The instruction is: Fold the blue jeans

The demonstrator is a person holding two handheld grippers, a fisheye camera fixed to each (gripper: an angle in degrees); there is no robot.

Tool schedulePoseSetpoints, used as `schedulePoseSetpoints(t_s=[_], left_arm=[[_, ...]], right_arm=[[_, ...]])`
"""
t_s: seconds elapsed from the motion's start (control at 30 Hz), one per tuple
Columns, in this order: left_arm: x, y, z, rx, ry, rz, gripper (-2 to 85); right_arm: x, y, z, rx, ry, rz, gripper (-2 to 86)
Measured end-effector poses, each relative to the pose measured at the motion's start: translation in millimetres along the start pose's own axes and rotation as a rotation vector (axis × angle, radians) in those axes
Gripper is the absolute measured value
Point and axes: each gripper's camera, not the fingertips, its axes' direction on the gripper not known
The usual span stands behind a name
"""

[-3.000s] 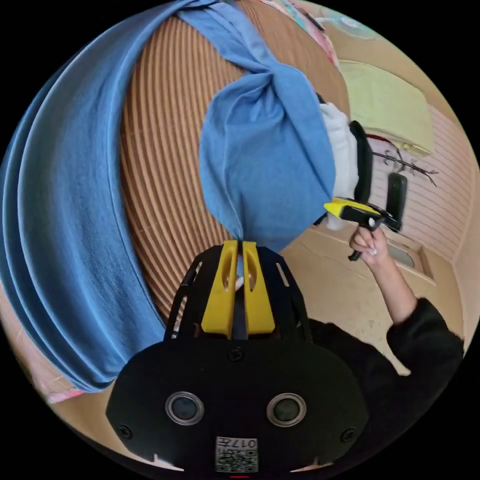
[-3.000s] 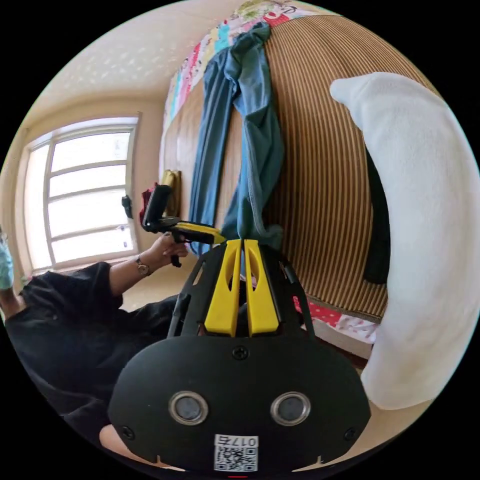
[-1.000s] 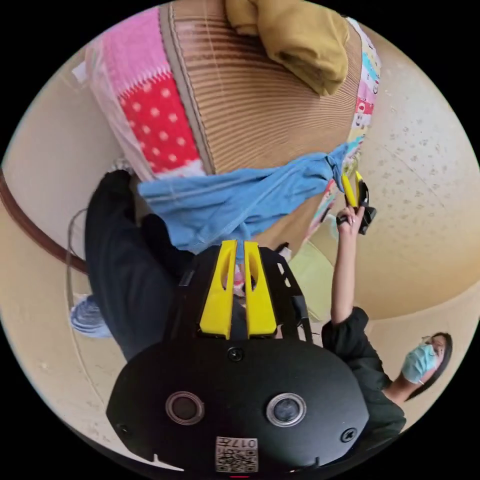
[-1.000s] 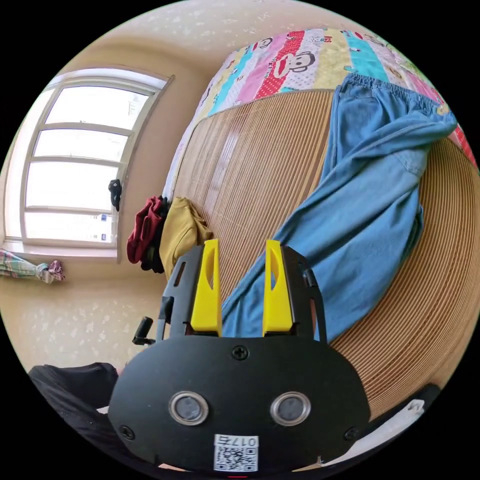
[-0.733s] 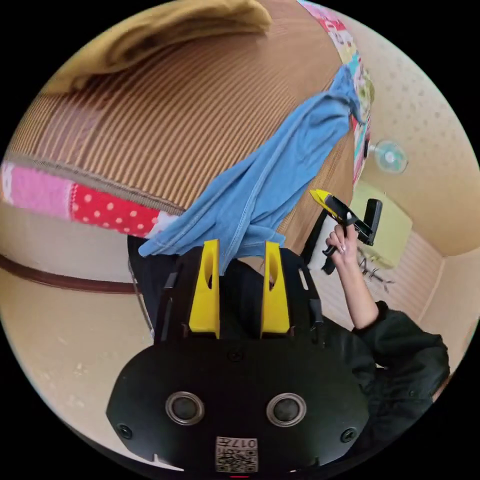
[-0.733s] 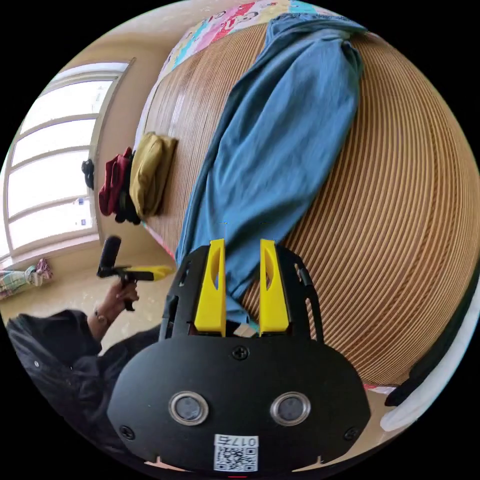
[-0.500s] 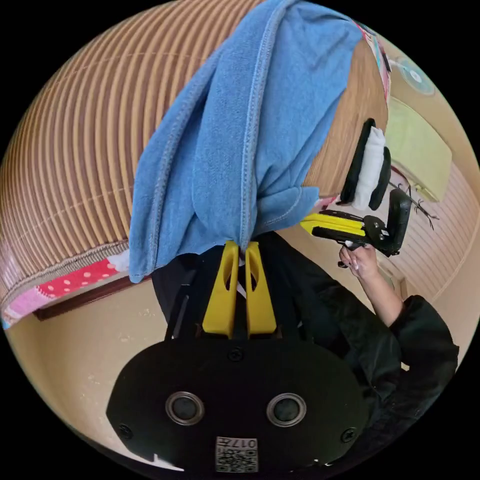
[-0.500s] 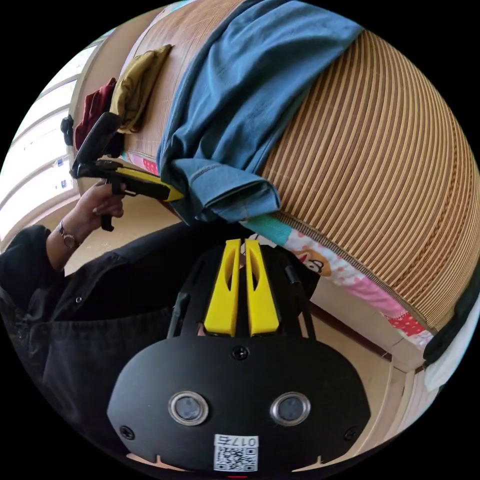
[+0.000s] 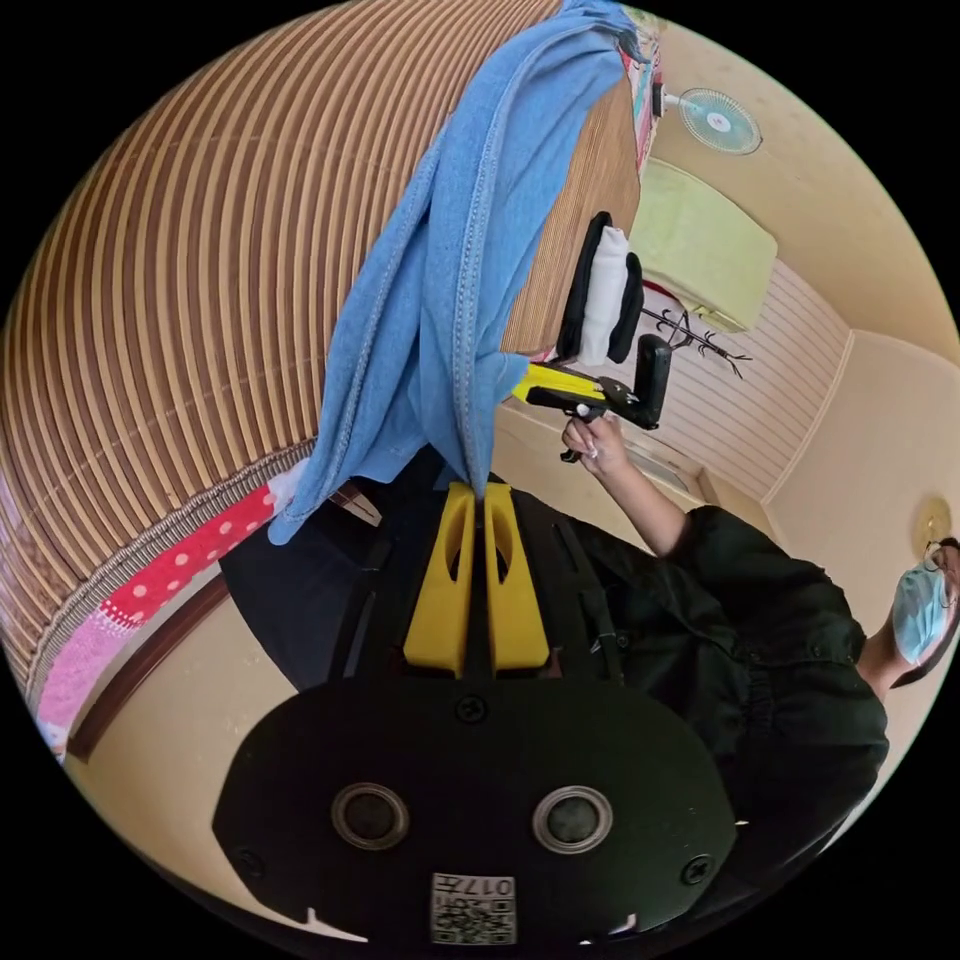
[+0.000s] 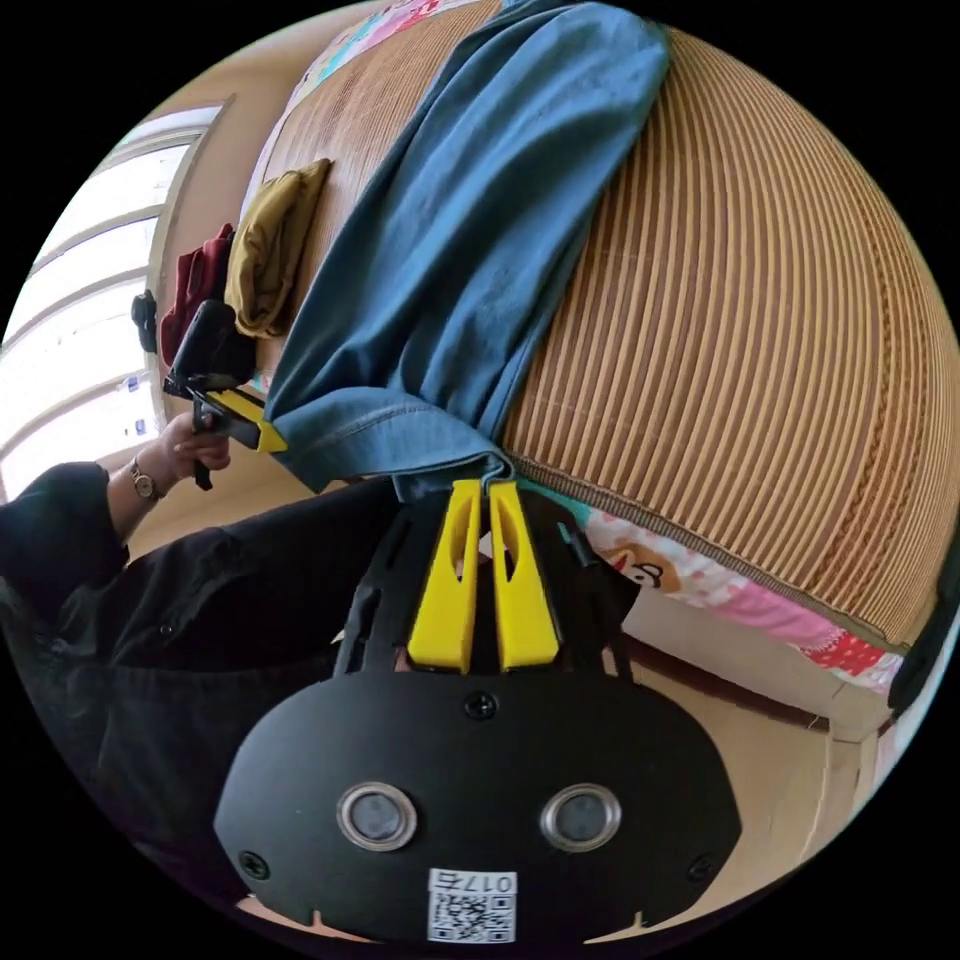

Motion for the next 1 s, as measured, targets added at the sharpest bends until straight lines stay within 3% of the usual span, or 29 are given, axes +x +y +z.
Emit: schedulePoseSetpoints(t_s=[0.07,0.17,0.3,0.53,0.67,0.73,0.83,1.0], left_arm=[[0.7,0.1,5.7,-0.027,-0.01,0.002,-1.0],[-0.1,5.9,13.2,-0.046,0.021,0.037,-1.0],[-9.5,6.2,37.7,-0.049,0.034,0.067,-1.0],[-42.2,-24.0,130.9,-0.044,-0.233,-0.027,-0.5],[-54.7,-24.4,156.5,-0.009,-0.372,-0.144,1.3],[-35.2,-24.6,158.3,0.034,-0.45,-0.12,4.2],[13.3,-42.6,149.3,0.176,-0.373,0.008,7.9],[55.3,-138.0,144.9,0.368,-0.319,0.141,13.7]], right_arm=[[-12.8,11.5,-12.5,0.002,0.022,-0.072,2.8],[-41.9,48.6,-43.6,-0.015,-0.108,-0.216,2.0],[-80.5,93.3,-66.9,-0.044,0.011,-0.32,1.9],[-22.0,68.7,2.6,-0.165,0.083,-0.126,3.0],[23.2,65.1,23.3,-0.292,-0.058,-0.033,7.5],[31.3,68.7,5.0,-0.253,-0.069,-0.047,10.4],[62.5,68.5,-41.9,-0.056,-0.09,0.031,11.2],[172.2,39.7,-97.9,0.399,-0.5,0.267,13.4]])
